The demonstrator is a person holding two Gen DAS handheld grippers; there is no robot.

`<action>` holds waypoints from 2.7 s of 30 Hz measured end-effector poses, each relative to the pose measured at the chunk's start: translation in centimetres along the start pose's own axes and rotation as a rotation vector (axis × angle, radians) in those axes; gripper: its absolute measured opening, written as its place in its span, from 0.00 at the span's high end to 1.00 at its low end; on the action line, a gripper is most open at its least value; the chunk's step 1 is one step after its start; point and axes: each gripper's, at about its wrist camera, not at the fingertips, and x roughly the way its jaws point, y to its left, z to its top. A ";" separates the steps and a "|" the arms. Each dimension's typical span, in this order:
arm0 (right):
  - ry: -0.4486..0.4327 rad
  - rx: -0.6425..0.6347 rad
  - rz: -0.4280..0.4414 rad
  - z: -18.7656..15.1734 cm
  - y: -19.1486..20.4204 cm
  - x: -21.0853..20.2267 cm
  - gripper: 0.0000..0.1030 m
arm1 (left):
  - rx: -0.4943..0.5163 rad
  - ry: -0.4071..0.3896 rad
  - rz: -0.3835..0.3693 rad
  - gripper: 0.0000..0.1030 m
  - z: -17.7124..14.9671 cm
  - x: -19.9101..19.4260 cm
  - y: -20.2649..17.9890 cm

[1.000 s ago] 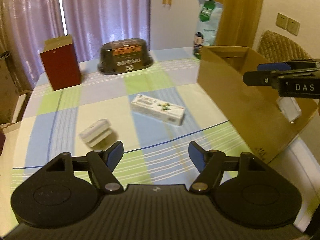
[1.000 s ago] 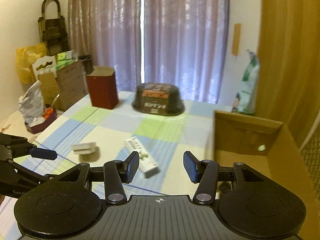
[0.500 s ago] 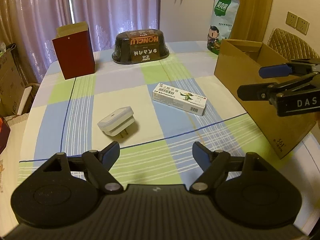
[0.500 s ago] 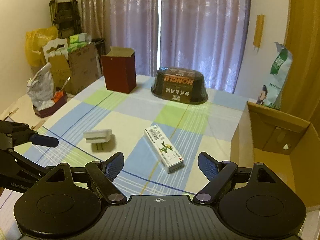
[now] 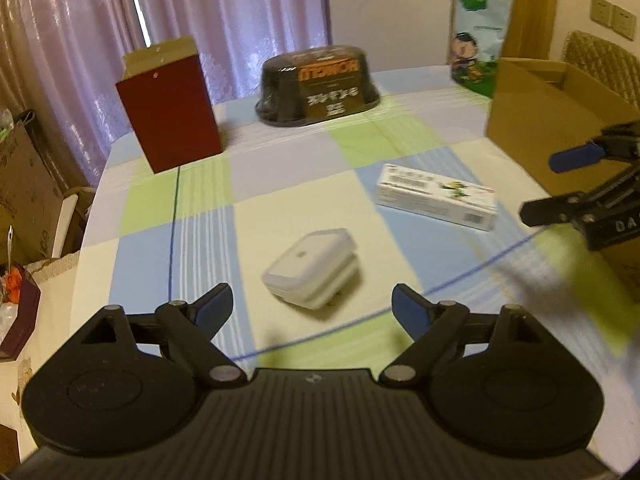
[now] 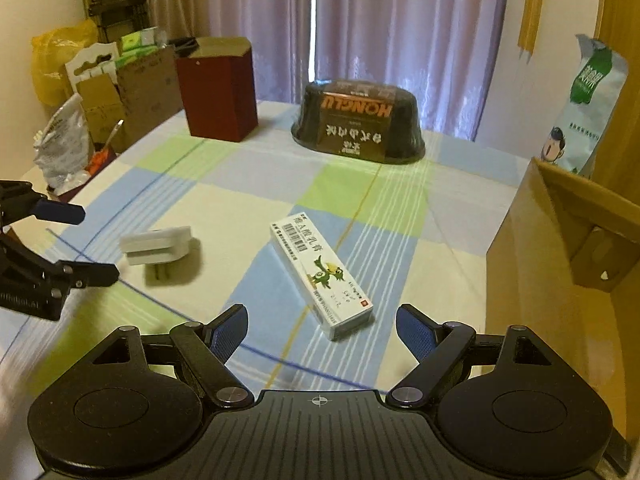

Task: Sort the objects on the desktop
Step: 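Move both tools back from the cardboard box to the table objects, then grasp the white night light with the left tool while the right tool grasps the medicine box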

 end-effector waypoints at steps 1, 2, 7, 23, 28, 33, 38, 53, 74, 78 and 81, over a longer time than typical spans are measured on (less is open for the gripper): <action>0.006 0.005 -0.002 0.1 -0.1 0.5 0.18 | -0.014 0.004 -0.003 0.18 0.2 0.6 0.4; 0.012 0.010 -0.003 0.2 -0.2 1.0 0.18 | -0.026 0.004 -0.014 0.18 0.3 1.1 0.7; 0.040 0.028 -0.003 0.7 -0.7 2.9 0.18 | -0.001 0.003 -0.067 0.12 1.4 3.7 0.8; 0.076 0.076 -0.007 0.3 -1.6 5.1 0.18 | 0.005 0.108 -0.272 0.11 2.5 9.0 2.6; 0.080 0.083 -0.001 0.5 -1.7 5.8 0.18 | -0.022 0.114 -0.295 0.25 1.7 8.3 2.4; 0.081 0.047 0.012 1.3 -1.1 6.9 0.18 | -0.058 0.112 -0.295 0.40 0.4 7.2 2.3; 0.118 0.018 0.009 1.9 -1.2 9.0 0.19 | -0.115 0.103 -0.279 0.41 -0.6 6.3 2.4; 0.171 0.019 -0.025 -1.2 0.8 5.6 0.64 | -0.106 0.078 -0.184 0.42 -2.4 2.9 -0.8; 0.150 0.148 -0.065 -16.7 4.9 -9.3 0.63 | -0.150 0.072 -0.103 0.27 -7.7 -4.5 -8.0; 0.139 0.154 -0.061 -16.7 4.7 -9.0 0.41 | -0.193 0.075 -0.124 0.21 -7.2 -3.8 -6.9; 0.118 0.150 -0.065 -17.0 4.5 -9.2 0.32 | -0.223 0.096 -0.140 0.21 -7.0 -2.7 -6.0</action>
